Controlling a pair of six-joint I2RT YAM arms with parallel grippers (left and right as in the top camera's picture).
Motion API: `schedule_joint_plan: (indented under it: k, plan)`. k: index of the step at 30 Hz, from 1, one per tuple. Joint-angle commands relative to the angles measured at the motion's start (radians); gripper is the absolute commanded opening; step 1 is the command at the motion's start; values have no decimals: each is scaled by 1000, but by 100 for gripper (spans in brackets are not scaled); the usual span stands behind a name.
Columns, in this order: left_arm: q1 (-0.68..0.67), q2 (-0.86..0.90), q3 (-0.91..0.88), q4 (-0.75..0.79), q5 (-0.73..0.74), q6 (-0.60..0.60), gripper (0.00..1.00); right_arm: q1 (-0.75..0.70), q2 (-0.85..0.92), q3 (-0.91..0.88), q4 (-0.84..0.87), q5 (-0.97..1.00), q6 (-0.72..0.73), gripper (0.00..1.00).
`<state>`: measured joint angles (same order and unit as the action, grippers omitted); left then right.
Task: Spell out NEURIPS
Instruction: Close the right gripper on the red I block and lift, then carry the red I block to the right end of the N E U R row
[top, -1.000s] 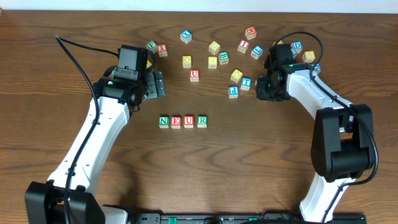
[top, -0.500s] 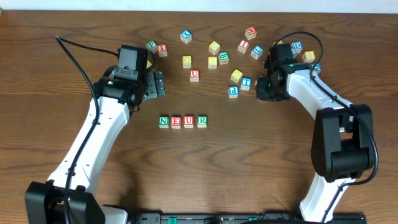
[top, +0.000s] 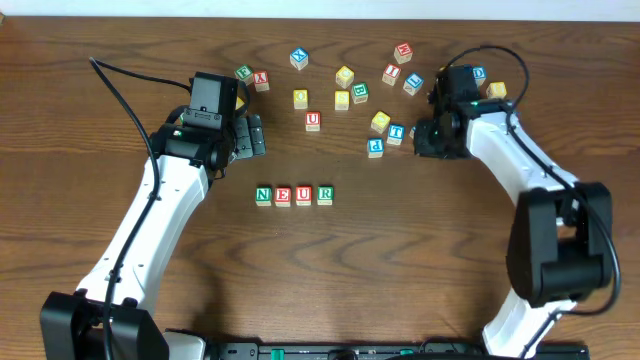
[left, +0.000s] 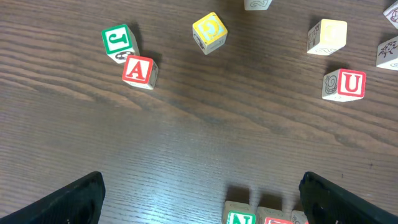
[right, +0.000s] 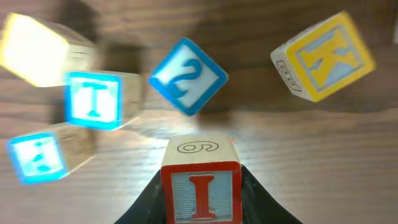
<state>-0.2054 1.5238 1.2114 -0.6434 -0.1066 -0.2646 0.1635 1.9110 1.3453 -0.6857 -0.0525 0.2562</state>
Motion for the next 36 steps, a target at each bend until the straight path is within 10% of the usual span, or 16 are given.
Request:
schedule_joint_plan:
  k: [1, 36]
  plan:
    - [2, -18, 31, 0, -2, 3, 98, 31, -86, 18, -11, 1, 35, 25]
    - [2, -18, 31, 0, -2, 2, 98, 473, -113, 13, -163, 271, 361, 24]
